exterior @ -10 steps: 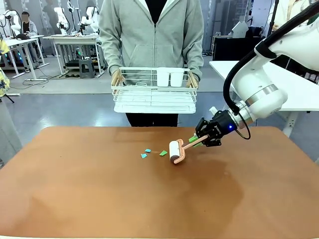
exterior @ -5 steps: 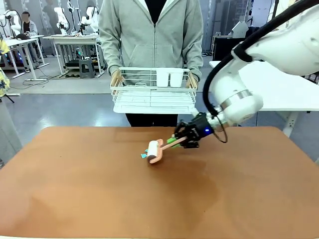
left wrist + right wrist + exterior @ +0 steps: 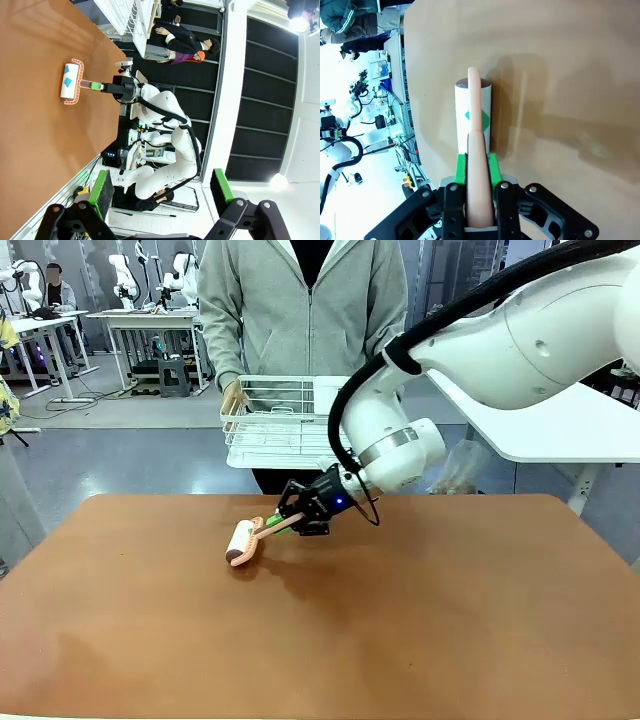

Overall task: Clean the table.
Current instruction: Clean the table with the Lint Roller when the human lifts the Dish drying rack.

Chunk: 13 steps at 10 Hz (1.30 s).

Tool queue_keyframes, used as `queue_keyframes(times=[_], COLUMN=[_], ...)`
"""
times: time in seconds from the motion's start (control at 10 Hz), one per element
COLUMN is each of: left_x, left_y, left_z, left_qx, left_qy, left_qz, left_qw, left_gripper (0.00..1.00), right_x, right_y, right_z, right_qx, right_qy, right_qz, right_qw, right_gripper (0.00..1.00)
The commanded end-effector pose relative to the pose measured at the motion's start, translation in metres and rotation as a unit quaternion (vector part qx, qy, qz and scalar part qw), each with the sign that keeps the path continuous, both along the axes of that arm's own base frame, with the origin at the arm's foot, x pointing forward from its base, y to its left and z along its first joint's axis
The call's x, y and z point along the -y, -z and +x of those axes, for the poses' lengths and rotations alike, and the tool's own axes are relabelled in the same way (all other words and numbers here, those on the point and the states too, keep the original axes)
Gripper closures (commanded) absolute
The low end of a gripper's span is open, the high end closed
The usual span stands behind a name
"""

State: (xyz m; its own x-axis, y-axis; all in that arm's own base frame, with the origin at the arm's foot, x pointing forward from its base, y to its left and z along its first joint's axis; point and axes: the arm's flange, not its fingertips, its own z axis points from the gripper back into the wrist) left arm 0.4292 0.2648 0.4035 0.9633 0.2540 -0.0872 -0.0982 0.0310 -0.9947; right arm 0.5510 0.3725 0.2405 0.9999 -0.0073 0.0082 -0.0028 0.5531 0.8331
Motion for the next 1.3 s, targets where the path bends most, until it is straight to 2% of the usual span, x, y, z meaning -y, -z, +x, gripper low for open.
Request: queue_keyframes(times=[0.0, 0.3, 0.4, 0.6, 0.9, 1.0, 1.1, 1.2], left_x=[-0.001, -0.001, -0.001, -0.001, -0.001, -0.001, -0.001, -0.001], left_y=[-0.001, -0.001, -0.001, -0.001, -0.001, -0.001, -0.001, -0.001], left_z=[-0.005, -0.005, -0.005, -0.005, -0.005, -0.005, -0.005, -0.005], left_qx=[0.003, 0.003, 0.003, 0.003, 0.003, 0.003, 0.003, 0.003], left_qy=[0.005, 0.005, 0.005, 0.005, 0.005, 0.005, 0.005, 0.005], left_qz=[0.002, 0.002, 0.002, 0.002, 0.002, 0.002, 0.002, 0.002], left_qw=[1.0, 1.0, 1.0, 1.0, 1.0, 1.0, 1.0, 1.0], left_gripper=[0.0, 0.0, 0.0, 0.0, 0.0, 0.0, 0.0, 0.0], right_x=[-0.006, 0.005, 0.014, 0.059, 0.122, 0.156, 0.21, 0.259], right_y=[0.011, -0.015, -0.039, -0.105, -0.134, -0.151, -0.179, -0.206], right_z=[-0.015, -0.022, -0.03, -0.049, -0.065, -0.08, -0.092, -0.106], right_qx=[-0.002, 0.022, 0.043, 0.072, 0.04, 0.02, 0.047, 0.058], right_qy=[-0.009, 0.0, -0.015, -0.024, 0.001, -0.032, 0.001, 0.025], right_qz=[-0.019, -0.004, 0.015, 0.038, -0.048, -0.126, -0.184, -0.218], right_qw=[1.0, 1.0, 0.999, 0.996, 0.998, 0.991, 0.982, 0.974], right_gripper=[0.79, 0.79, 0.79, 0.79, 0.79, 0.79, 0.79, 0.79])
